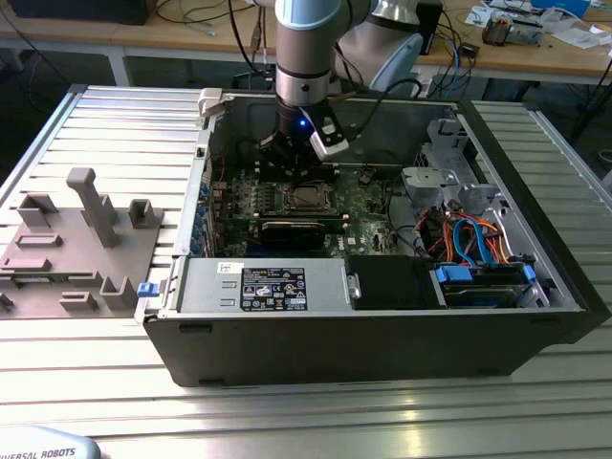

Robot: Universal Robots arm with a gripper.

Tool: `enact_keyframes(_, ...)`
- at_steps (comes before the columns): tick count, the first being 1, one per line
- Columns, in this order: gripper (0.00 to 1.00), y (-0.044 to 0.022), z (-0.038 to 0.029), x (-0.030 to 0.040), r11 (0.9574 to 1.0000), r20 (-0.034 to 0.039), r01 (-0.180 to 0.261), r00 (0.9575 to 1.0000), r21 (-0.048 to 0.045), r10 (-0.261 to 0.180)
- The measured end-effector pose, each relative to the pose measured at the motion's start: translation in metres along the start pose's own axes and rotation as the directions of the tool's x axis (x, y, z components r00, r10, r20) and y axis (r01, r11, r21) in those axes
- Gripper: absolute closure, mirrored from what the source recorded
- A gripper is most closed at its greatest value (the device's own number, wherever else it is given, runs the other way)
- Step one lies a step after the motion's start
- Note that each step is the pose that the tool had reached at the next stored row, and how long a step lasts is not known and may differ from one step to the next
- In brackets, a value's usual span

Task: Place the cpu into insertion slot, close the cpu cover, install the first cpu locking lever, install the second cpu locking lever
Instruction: 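Install the first cpu locking lever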

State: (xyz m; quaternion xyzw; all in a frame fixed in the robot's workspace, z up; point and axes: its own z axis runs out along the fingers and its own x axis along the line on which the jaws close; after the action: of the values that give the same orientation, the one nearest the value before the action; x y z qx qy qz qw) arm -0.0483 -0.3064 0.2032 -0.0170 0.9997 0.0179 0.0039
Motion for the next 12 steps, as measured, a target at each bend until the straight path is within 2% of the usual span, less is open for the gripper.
enact_keyframes(12, 0.89, -0.0003, 0.0001, -0.0158, 1.0000, -0.0051, 0.000, 1.0000, -0.0001, 0.000)
